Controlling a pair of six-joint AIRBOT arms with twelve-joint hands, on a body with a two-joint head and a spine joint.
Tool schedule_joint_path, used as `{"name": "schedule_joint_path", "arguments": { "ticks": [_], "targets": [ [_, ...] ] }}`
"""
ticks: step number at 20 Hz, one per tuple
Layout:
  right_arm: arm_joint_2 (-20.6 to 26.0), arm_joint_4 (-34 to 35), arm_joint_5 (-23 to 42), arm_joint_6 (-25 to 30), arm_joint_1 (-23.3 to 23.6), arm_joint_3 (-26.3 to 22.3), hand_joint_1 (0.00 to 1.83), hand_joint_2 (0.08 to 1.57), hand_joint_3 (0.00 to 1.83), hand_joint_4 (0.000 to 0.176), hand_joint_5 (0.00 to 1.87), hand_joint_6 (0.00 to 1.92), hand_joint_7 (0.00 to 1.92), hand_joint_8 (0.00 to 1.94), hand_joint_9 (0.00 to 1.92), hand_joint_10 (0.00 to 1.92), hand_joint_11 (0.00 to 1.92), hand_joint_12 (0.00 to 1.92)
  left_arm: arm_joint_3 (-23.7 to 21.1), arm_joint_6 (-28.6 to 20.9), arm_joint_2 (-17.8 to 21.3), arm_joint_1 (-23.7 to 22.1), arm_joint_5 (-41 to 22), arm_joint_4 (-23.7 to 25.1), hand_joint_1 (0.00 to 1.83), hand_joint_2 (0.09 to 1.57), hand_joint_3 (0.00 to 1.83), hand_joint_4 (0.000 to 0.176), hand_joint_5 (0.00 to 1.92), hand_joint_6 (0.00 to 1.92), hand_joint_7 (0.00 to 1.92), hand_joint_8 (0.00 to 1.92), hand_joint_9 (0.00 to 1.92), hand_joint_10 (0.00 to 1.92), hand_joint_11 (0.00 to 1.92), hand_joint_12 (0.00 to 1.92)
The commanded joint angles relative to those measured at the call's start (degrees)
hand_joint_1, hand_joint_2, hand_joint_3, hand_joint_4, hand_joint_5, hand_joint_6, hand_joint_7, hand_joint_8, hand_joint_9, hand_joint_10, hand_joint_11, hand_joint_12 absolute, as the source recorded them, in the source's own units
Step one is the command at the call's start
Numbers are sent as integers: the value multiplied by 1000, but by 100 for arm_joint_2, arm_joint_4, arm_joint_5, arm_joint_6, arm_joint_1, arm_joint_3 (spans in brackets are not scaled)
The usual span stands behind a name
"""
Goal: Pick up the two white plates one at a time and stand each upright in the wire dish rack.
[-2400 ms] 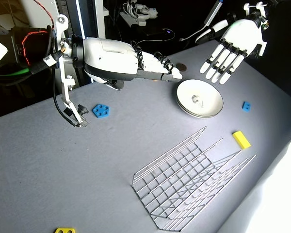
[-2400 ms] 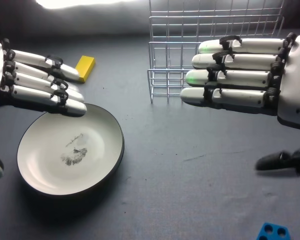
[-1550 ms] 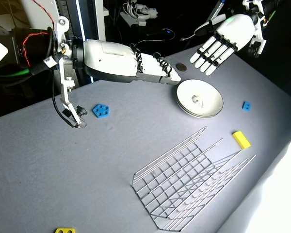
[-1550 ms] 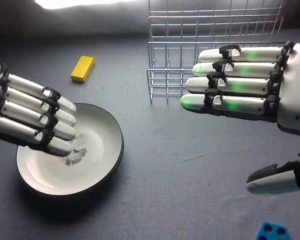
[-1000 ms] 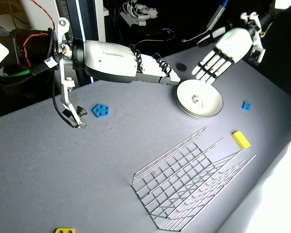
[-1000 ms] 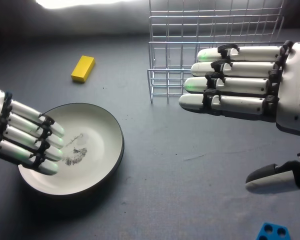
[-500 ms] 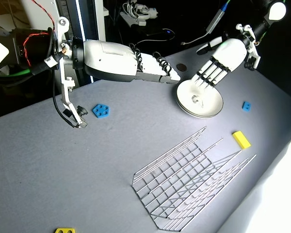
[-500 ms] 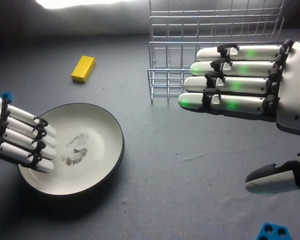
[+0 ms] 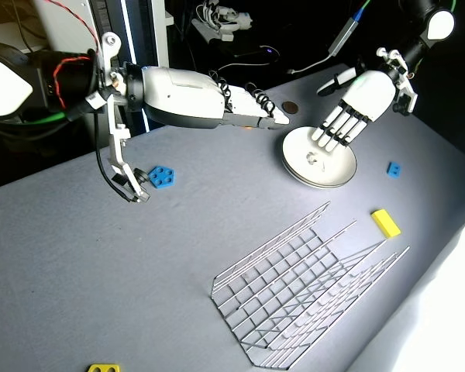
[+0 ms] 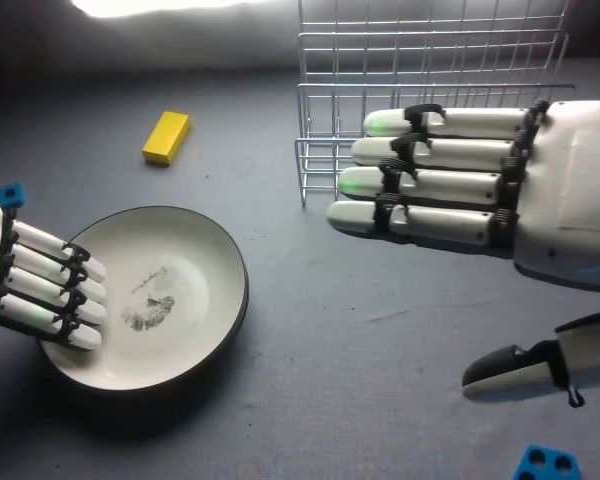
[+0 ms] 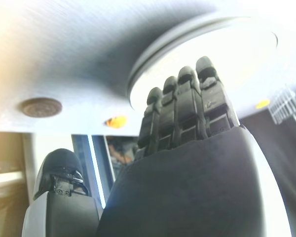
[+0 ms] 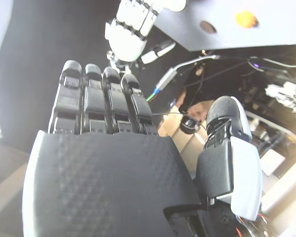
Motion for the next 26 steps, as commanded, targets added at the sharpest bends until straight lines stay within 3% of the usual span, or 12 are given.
{"name": "schedule_joint_path", "arguments": {
  "ticks": [1,2,3,4,5,7,9,13,17,18,20,26],
  "targets": [
    [-43,159,664,-9,25,18,294,1027,0,0,9,3,11,4,9,3,29,14,33,32,7,5,-204,-407,0,1078,2,0,77,3,81,3,80,3,0,238],
    [-149,159,721,-20,-31,105,498,961,0,0,0,0,3,0,7,2,18,40,58,69,-7,20,-174,-407,0,1074,0,0,83,5,94,7,92,6,0,243],
    [-217,169,738,-103,-62,155,498,961,0,0,0,0,3,0,7,2,18,40,83,91,-23,35,-152,-407,0,1074,0,0,83,5,94,7,92,6,0,243],
    [-254,257,738,-254,-90,168,693,944,0,0,0,0,0,0,0,0,5,47,100,109,-31,46,-137,-407,0,1072,0,0,68,2,82,2,74,3,0,195],
    [-286,445,757,-490,-143,167,828,947,0,0,0,0,0,0,0,0,9,56,117,144,-42,77,-105,-407,0,1072,0,0,110,2,130,0,124,1,0,285],
    [-287,498,775,-544,-154,169,888,943,0,0,0,0,0,0,0,0,1,98,132,226,-51,116,-78,-407,0,1072,0,0,92,1,108,3,106,1,0,243],
    [-305,512,773,-642,-168,176,1072,930,0,0,0,0,0,0,0,0,2,46,145,310,-58,170,-55,-406,0,1075,1,0,85,0,86,0,82,0,0,204],
    [-344,559,757,-801,-185,177,1220,902,0,0,0,0,0,0,0,0,12,50,209,316,-95,233,-6,-406,0,1077,1,0,95,3,108,2,104,3,0,241],
    [-503,894,529,-1321,-197,215,1204,924,2,0,0,0,0,0,0,0,0,144,134,316,-101,263,42,-403,0,1082,2,0,102,4,124,3,121,4,0,260],
    [-619,928,524,-1372,-195,296,1183,911,0,0,0,0,0,0,0,0,0,321,81,314,-101,263,71,-395,0,1082,1,0,88,0,104,0,97,2,0,212],
    [-847,953,392,-1392,-195,453,1242,911,0,0,0,0,0,0,0,0,0,266,-38,313,-107,264,154,-348,0,1086,2,0,87,0,94,1,86,1,0,185],
    [-1193,1093,357,-1416,-44,642,1293,886,0,0,0,0,0,0,0,0,0,381,-601,295,-120,222,397,-349,0,1089,2,0,94,1,104,2,87,1,0,154]
  ]
}}
